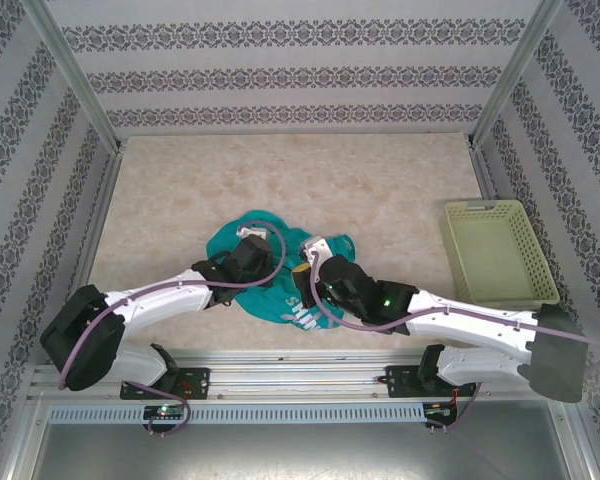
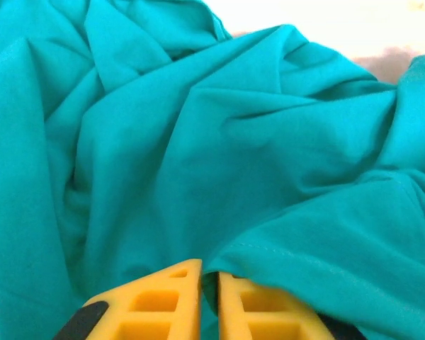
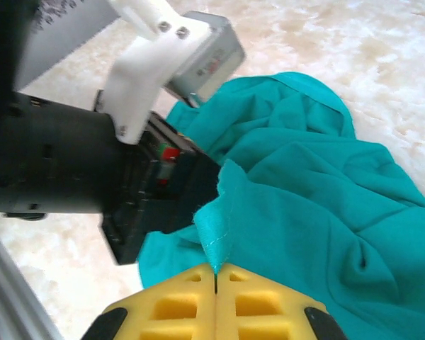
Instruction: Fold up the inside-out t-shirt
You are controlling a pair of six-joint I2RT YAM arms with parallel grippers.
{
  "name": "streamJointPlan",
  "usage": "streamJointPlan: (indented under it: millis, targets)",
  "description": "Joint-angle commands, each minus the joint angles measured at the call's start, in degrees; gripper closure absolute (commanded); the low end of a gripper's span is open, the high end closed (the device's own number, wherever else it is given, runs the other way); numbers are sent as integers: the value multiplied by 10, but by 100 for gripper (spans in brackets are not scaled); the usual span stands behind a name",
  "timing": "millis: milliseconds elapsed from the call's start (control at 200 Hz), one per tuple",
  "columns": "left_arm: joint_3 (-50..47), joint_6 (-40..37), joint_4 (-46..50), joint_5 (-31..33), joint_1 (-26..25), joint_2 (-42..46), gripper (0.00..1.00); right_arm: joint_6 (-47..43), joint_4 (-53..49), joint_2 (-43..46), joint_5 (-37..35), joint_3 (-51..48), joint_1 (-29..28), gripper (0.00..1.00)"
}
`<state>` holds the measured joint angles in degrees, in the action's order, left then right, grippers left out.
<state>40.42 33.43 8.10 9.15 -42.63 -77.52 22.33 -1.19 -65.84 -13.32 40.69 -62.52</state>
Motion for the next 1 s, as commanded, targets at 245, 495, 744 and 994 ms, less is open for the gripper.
streamJointPlan:
  millis: [245,495,744,994]
  targets:
    - [-109,20,-46,-39,8,122,93,-24,-2,-60,-51,19,-14,100]
    - [-184,57,-102,-105,77,133,93,-35,47,-40,17,-9,-24,100]
    - [-192,57,-71,-103,108,154,82,-53,40,-68,53,4,-54,86]
    - [-175,75,44,-41,144,197,58,-34,18,-29,-16,-12,-47,54]
